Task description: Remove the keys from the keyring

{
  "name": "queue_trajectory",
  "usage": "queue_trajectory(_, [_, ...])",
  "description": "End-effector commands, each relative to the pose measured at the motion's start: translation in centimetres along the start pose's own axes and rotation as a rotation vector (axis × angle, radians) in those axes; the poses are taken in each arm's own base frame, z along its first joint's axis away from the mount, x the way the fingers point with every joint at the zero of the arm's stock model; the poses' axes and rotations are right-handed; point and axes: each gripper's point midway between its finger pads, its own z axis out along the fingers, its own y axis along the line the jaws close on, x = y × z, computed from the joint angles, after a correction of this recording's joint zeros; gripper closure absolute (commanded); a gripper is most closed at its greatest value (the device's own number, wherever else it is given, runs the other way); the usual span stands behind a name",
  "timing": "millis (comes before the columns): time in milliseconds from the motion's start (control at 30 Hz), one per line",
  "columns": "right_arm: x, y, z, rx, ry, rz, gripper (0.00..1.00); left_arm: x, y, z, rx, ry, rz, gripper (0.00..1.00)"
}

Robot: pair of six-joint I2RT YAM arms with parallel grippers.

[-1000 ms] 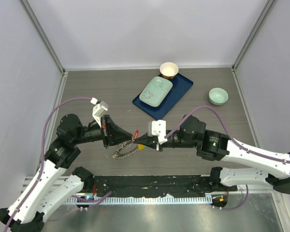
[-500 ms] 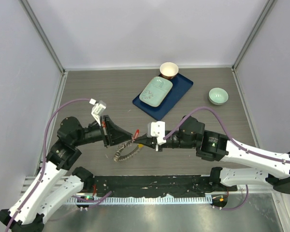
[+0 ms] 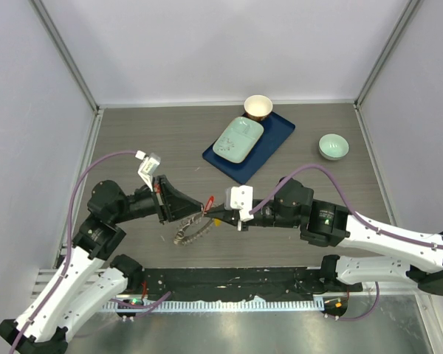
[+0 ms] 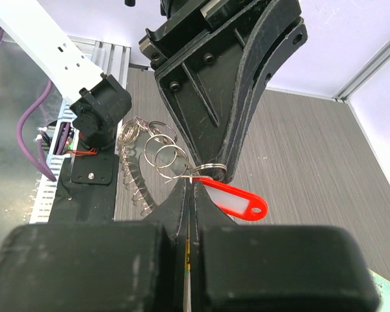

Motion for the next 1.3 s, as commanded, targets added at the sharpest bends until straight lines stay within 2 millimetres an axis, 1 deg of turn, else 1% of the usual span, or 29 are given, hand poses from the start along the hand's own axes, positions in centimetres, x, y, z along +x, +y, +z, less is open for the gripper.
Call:
queue_trajectory(0, [-0.6, -0.4, -0.2, 0.029, -0.013, 0.004, 0.99, -1.8, -3.1, -0.3, 0.122, -0.067, 0.076, 1.00])
queue_trajectory(133, [-0.2, -0.3, -0.1, 0.022, 0.000, 0.007, 0.99, -1.8, -2.9, 0.1, 0.132, -0.060, 0.035, 1.00])
queue_trajectory(233, [0.2, -0.2, -0.1, 0.023, 0.013, 0.009, 0.99, -2.0, -3.2, 0.0, 0.141, -0.064, 0.039, 1.00])
queue_trajectory(433, [0.4, -0.8, -0.1, 0.050, 0.034, -0.011, 0.99, -2.0, -3.0, 0.3, 0.127, -0.050, -0.002, 1.00])
queue_trajectory(600, [0.9, -1.2, 0.0, 0.064, 0.063, -0.023, 0.99, -2.5, -3.6, 0.1, 0.135, -0.057, 0.006, 1.00])
queue_trajectory(767, [0.9, -1.3, 0.2, 0.069, 0.068, -0.042, 0.99, -2.2, -2.7, 0.2, 0.085, -0.047, -0.017, 1.00])
queue_trajectory(867, [1.4, -1.3, 0.4, 0.071, 0.089, -0.050, 0.99, -2.6, -2.5, 0.1, 0.057, -0.062, -0.011, 1.00])
queue_trajectory(900, [1.4, -1.3, 0.4, 0.072, 0.095, -0.056, 0.99, -2.4, -2.1, 0.1, 0.037, -0.053, -0.021, 1.00])
queue_trajectory(967, [1.7, -1.4, 0.5, 0.081, 0.106, -0.062, 0.99, -2.5, -1.8, 0.1, 0.011, -0.050, -0.015, 1.00])
queue_trajectory(1133, [1.3, -1.6, 0.5, 0.094, 0.109, -0.080, 0.99, -2.5, -1.2, 0.1, -0.030, -0.049, -0.024, 1.00])
queue_trajectory(1267, [1.8, -1.4, 0.6, 0.088, 0.134, -0.093, 0.99, -2.6, -1.0, 0.1, -0.044, -0.050, -0.031, 1.00])
